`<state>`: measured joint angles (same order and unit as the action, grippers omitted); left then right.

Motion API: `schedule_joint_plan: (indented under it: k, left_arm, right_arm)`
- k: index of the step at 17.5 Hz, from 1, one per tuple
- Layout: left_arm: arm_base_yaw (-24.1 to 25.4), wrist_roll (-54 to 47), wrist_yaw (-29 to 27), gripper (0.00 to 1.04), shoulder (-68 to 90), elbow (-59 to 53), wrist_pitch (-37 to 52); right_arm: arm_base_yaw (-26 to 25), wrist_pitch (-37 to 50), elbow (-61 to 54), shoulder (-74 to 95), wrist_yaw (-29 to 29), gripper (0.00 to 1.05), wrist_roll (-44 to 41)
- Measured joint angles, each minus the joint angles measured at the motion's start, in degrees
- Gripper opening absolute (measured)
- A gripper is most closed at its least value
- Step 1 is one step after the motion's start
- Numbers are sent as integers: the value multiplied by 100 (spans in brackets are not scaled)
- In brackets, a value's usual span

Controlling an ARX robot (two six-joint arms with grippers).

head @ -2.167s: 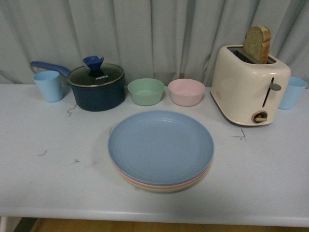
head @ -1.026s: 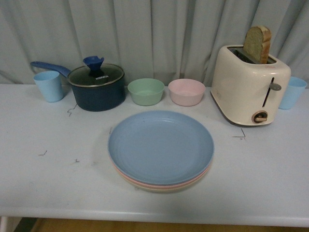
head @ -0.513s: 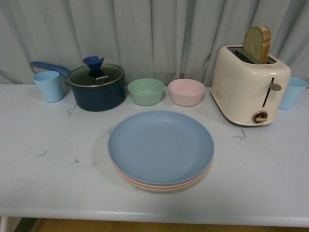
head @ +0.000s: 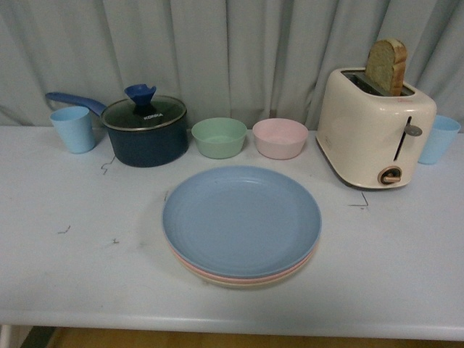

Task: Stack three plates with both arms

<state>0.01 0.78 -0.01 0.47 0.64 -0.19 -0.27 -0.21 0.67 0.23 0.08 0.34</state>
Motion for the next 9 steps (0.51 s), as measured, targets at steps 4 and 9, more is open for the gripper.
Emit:
schedule_joint_plan:
  k: [4, 9]
  left_arm:
    - [0, 0, 0, 98, -2, 0, 0]
    - [0, 0, 0, 98, -2, 0, 0]
  right_arm:
    - [0, -2, 0, 0, -2, 79, 0]
    - [0, 0, 0, 0, 0, 97, 0]
